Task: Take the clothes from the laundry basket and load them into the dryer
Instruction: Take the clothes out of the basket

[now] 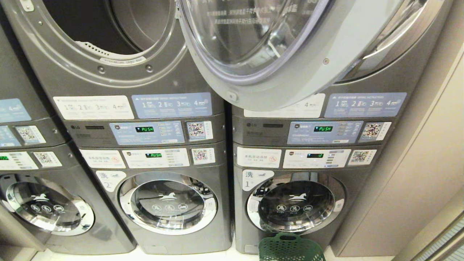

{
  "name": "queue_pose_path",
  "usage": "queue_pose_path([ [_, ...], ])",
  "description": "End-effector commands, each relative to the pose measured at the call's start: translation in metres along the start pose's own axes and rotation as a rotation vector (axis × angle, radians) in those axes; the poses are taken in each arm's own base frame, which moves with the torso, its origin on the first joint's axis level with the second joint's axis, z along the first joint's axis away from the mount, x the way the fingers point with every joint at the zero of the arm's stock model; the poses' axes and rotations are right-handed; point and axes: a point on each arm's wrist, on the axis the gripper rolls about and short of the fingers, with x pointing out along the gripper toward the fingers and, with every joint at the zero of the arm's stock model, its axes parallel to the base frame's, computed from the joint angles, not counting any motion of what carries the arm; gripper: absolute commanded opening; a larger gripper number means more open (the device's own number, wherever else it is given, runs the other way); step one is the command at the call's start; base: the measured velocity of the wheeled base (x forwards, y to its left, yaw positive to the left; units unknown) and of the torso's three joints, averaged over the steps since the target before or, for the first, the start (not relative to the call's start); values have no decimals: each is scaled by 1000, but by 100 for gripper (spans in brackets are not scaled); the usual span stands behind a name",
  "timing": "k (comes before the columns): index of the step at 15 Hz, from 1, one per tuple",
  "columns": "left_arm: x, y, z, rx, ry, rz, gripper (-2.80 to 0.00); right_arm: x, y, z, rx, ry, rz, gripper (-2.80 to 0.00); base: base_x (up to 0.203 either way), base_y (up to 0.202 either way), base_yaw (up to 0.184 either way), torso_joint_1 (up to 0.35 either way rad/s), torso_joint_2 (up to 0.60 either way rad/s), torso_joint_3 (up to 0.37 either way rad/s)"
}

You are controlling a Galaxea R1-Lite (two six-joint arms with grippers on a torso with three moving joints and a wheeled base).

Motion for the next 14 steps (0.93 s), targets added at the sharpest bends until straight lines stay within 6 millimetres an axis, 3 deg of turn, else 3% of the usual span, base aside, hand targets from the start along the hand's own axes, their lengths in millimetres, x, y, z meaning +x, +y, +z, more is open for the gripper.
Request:
queue_pose_path([
  [1, 0, 0, 0, 0, 0, 0, -280, 0, 0, 0, -1, -1, 1, -280, 0, 0, 0, -72, 144, 66],
  [14, 0, 0, 0, 0, 0, 0, -280, 0, 0, 0, -5, 0, 3, -280, 0, 0, 0, -71, 154, 80],
])
